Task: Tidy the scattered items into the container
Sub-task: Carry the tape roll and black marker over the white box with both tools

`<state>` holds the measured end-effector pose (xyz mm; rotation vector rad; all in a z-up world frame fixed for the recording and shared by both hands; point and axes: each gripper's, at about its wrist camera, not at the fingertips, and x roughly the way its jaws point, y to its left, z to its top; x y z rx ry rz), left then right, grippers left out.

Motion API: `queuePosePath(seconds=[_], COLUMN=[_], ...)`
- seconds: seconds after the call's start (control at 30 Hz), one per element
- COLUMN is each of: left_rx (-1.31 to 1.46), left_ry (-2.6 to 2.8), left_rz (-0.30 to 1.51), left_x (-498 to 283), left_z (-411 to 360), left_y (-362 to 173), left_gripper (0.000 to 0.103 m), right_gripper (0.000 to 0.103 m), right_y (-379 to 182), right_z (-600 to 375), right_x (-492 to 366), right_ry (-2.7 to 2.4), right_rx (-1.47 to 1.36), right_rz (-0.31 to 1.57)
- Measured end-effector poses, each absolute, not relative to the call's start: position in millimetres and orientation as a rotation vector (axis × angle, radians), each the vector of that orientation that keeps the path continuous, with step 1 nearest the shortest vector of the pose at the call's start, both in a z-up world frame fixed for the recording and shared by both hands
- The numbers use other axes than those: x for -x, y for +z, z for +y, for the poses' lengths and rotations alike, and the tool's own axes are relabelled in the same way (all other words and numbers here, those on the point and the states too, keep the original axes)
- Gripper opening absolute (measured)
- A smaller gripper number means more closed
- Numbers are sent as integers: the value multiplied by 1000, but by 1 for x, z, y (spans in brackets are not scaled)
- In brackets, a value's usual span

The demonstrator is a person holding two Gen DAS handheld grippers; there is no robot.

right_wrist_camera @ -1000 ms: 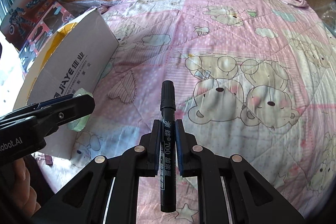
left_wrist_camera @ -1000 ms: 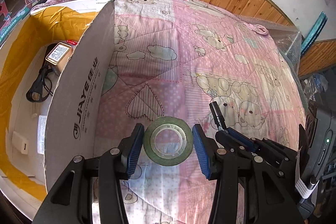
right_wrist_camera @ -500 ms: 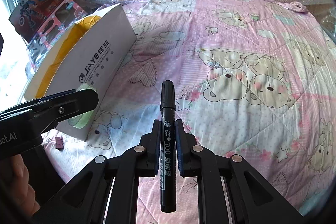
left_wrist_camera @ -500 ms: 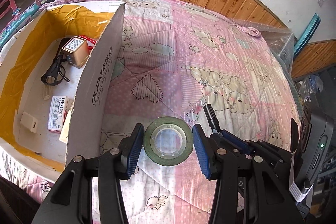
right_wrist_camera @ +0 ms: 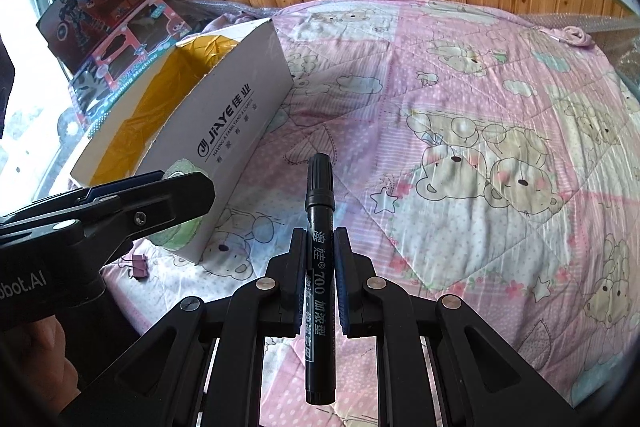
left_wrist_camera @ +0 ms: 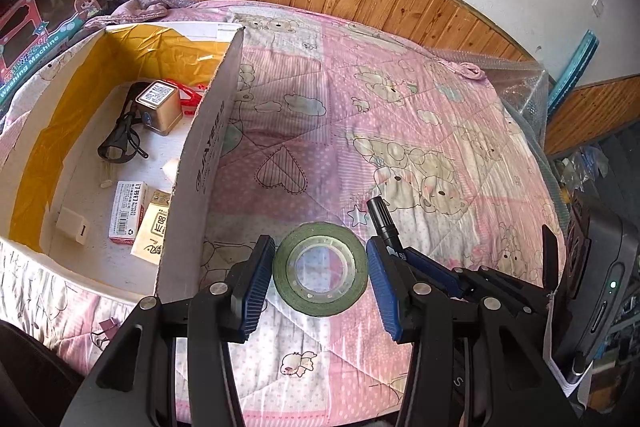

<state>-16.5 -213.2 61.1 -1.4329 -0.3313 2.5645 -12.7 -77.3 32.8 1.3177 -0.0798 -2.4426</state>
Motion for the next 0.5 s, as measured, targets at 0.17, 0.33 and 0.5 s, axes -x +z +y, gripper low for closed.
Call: queuePosePath(seconds=[0.17, 0.33, 0.5], left_rx=[1416, 1395, 1381], left_ry=[2581, 2607, 2633], left_rz=[-362, -399, -433], left_x=[14, 15, 16], left_z=[-225, -242, -259], left_y=[67, 74, 79], left_gripper=[49, 49, 49], right_gripper=[14, 14, 14], right_y=[42, 49, 56], right_z=[-88, -99, -109], right_x=[11, 13, 14], right_ry=[-2436, -2428, -2422], right_rx=[-1291, -1270, -1256], right_rz=[-59, -38, -25])
